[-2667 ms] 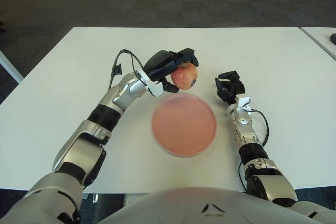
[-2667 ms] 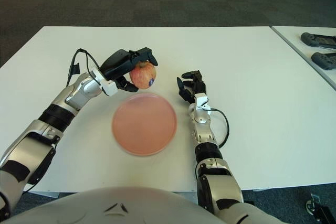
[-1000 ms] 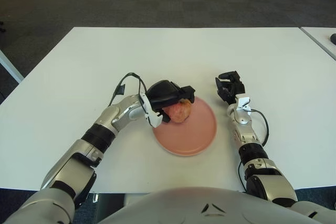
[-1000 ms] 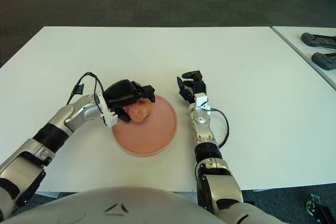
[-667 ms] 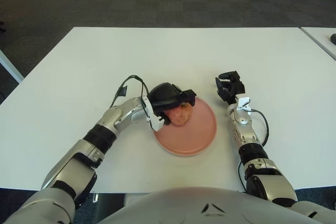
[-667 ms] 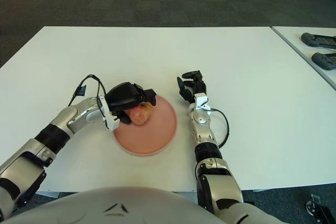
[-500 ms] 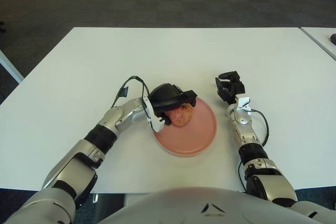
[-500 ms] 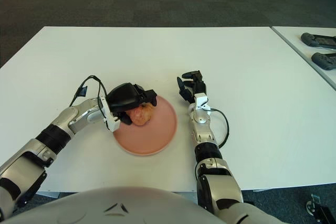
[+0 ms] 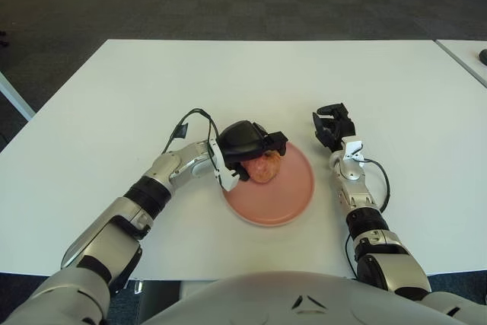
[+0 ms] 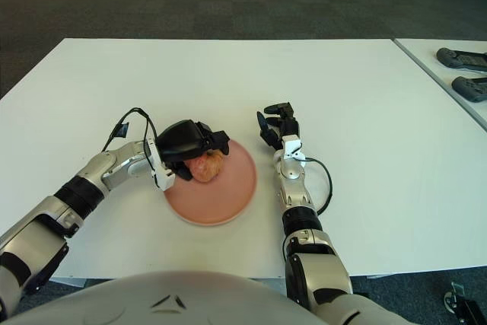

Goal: Put the apple into the plate.

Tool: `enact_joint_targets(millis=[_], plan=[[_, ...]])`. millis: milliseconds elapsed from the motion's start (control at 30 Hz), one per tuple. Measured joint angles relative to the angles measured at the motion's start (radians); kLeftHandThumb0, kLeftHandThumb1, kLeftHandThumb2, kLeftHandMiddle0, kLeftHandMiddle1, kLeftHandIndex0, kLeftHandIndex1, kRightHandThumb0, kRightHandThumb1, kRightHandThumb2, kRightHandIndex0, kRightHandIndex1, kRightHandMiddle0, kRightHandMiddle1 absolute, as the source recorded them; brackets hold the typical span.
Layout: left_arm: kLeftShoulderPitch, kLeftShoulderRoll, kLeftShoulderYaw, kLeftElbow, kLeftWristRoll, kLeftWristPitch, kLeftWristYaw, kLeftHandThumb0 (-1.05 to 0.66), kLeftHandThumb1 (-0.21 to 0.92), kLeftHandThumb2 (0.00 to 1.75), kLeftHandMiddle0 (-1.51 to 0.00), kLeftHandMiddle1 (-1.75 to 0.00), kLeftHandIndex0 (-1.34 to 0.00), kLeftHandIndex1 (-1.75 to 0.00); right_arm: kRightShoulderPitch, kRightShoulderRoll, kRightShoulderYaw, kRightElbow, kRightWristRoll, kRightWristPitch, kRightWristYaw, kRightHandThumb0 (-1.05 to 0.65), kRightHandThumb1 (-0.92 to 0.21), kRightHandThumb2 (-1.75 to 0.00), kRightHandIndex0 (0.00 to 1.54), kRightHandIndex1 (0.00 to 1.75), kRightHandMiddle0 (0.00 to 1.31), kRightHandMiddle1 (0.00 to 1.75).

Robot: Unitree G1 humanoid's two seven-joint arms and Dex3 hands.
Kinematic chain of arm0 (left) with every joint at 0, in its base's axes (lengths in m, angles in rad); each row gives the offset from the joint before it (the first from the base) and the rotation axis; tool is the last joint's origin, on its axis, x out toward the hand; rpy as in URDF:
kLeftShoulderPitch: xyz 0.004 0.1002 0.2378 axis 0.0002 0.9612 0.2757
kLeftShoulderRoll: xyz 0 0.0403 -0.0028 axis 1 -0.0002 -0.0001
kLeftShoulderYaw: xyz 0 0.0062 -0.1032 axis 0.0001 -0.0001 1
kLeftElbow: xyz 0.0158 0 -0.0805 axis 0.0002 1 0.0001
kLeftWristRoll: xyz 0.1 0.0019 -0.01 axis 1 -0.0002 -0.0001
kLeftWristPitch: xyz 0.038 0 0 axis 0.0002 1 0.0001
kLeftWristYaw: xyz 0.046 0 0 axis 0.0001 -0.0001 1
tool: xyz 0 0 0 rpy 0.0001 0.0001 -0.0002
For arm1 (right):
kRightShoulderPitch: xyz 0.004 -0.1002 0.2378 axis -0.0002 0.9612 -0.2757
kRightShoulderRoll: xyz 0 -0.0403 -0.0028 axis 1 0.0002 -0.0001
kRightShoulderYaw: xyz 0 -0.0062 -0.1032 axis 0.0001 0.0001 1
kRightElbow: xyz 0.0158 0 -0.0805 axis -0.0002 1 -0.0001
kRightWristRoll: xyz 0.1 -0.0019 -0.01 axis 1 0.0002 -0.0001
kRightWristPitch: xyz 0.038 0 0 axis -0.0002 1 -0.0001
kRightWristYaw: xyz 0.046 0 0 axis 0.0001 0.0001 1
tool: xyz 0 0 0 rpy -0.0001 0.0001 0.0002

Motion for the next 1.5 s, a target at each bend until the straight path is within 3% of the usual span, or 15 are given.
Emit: enact_joint_targets(millis=[133,267,367,400,467,533,567,633,667,700,767,833,933,1200,1500], plan=[[-0.002,0.0,-0.003,0.002,0.001,0.0,0.005,0.0,0.01,1.64,-0.87,-1.65,-0.63,-1.75,-0.001,0.0,0.0,0.001,0.0,0.0,0.0,-0.01,-0.82,-0.53,0.44,1.45,0.25,1.61],[-0.003,0.002,-0.005,0.001,0.007,-0.001,0.013,-0.02,-0.03,1.61,-0.86,-1.73,-0.81,-1.45,-0.001,0.0,0.0,0.002,0.0,0.0,0.0,-0.01,-0.82,-0.53,0.44,1.45,0.25,1.61],[-0.003,0.005,-0.007,-0.003,0.018,-0.004,0.024,-0.32,0.26,1.34,-0.97,-1.74,-0.63,-1.65,-0.002,0.0,0.0,0.003,0.0,0.0,0.0,-0.01,-0.82,-0.53,0.44,1.45,0.25,1.61],[-0.004,0.007,-0.009,-0.003,0.022,-0.01,0.031,-0.35,0.29,1.31,-0.97,-1.74,-0.61,-1.67,-0.002,0.0,0.0,0.003,0.0,0.0,0.0,-0.01,-0.82,-0.53,0.44,1.45,0.25,1.61],[-0.008,0.011,-0.012,-0.003,0.023,-0.026,0.034,-0.41,0.38,1.22,-0.91,-1.74,-0.56,-1.71,-0.002,0.0,0.0,0.003,0.0,0.0,0.0,-0.01,-0.82,-0.53,0.44,1.45,0.25,1.61],[-0.014,0.015,-0.017,0.002,0.02,-0.049,0.033,-0.67,0.64,0.92,-0.77,-1.75,-0.44,-1.73,-0.002,0.0,0.0,0.004,0.0,0.0,-0.001,-0.01,-0.82,-0.53,0.44,1.45,0.25,1.62],[-0.016,0.016,-0.018,0.005,0.018,-0.059,0.031,-0.74,0.7,0.88,-0.62,-1.72,-0.37,-1.7,-0.003,0.0,0.0,0.005,0.0,0.0,-0.001,-0.01,-0.83,-0.52,0.44,1.44,0.25,1.62],[-0.021,0.017,-0.019,0.019,0.008,-0.077,0.028,-0.92,0.83,0.81,-0.25,-1.52,-0.18,-1.59,-0.004,0.0,0.0,0.007,0.0,-0.001,-0.002,-0.01,-0.85,-0.49,0.43,1.43,0.24,1.62],[-0.023,0.017,-0.019,0.026,0.005,-0.084,0.027,-0.95,0.85,0.8,-0.2,-1.46,-0.14,-1.56,-0.005,0.0,0.0,0.008,0.0,-0.002,-0.002,-0.01,-0.85,-0.48,0.43,1.43,0.24,1.63],[-0.024,0.019,-0.02,0.031,0.004,-0.087,0.026,-0.98,0.87,0.79,-0.13,-1.17,-0.09,-1.36,-0.005,0.0,0.0,0.009,0.0,-0.003,-0.002,-0.01,-0.86,-0.47,0.43,1.42,0.24,1.63],[-0.026,0.022,-0.02,0.038,0.005,-0.093,0.026,-1.02,0.9,0.79,-0.07,-0.83,-0.05,-1.1,-0.005,0.0,-0.001,0.013,0.0,-0.01,-0.002,-0.01,-0.88,-0.44,0.43,1.41,0.24,1.62],[-0.033,0.029,-0.023,0.04,0.023,-0.097,0.029,-1.03,0.91,0.82,-0.04,-0.4,-0.02,-0.71,-0.006,0.0,-0.002,0.021,0.0,-0.023,-0.005,-0.01,-0.9,-0.4,0.42,1.41,0.23,1.63],[-0.046,0.045,-0.028,0.04,0.061,-0.107,0.038,-1.04,0.92,0.84,-0.02,-0.17,-0.01,-0.44,-0.009,0.001,-0.004,0.033,0.0,-0.038,-0.008,-0.01,-0.91,-0.38,0.4,1.4,0.23,1.64],[-0.056,0.069,-0.028,0.025,0.145,-0.105,0.118,-1.05,0.92,0.86,0.0,-0.01,0.0,-0.07,-0.024,0.003,-0.015,0.064,0.003,-0.061,-0.012,-0.01,-0.92,-0.4,0.33,1.42,0.26,1.67],[-0.061,0.088,-0.033,0.006,0.183,-0.092,0.139,-1.05,0.92,0.82,0.0,0.0,0.0,0.0,-0.034,0.004,-0.016,0.092,-0.001,-0.089,-0.033,-0.01,-0.92,-0.4,0.3,1.41,0.29,1.68]])
